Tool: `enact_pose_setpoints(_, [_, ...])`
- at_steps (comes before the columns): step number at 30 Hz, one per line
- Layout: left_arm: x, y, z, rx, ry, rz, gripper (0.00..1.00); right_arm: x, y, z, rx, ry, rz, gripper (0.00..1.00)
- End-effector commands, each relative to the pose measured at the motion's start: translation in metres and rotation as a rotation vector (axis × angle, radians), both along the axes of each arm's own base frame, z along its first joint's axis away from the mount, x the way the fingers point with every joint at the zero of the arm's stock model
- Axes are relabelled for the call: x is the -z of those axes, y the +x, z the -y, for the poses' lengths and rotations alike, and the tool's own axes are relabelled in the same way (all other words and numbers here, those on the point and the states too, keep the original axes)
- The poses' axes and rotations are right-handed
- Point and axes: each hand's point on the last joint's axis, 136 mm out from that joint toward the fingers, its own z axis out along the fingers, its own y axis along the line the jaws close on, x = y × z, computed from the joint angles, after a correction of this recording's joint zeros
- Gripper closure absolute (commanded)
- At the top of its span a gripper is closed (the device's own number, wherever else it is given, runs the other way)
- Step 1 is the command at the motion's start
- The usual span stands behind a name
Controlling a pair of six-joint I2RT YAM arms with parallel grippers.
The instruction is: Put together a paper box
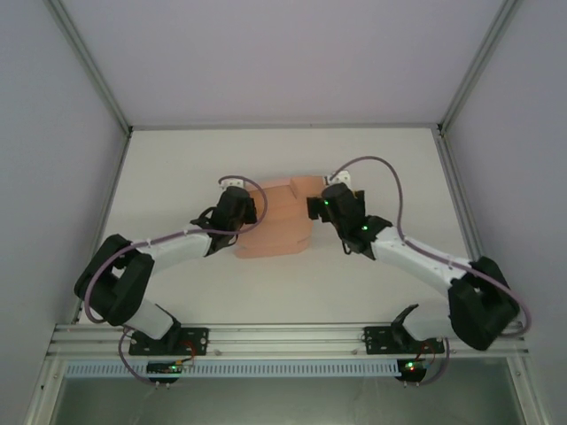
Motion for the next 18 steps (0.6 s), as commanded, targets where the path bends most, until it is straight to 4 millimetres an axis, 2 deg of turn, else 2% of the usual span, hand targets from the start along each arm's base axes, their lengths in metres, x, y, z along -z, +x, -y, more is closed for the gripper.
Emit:
enact_pose_setpoints(1, [-0.022,0.002,0.002,0.032,-0.039,0.057,1.00,0.044,-0.033,0.020,-0.008,0.007,-0.185,0.01])
enact_pose_setpoints(5, [-0.030,-0.002,0.008,0.098,-0.060,0.077,1.00,0.052,-0.038,0.022,-0.021,0.064,-0.207,0.01])
enact_pose_setpoints(11, [-0.027,-0.006,0.006,0.103,-0.051,0.069,1.00,0.041,-0.014,0.016,-0.008,0.105,-0.125,0.01])
enact_pose_setpoints(18, [-0.024,-0.008,0.007,0.119,-0.046,0.064,1.00,0.030,0.002,-0.004,-0.080,0.117,-0.116,0.01])
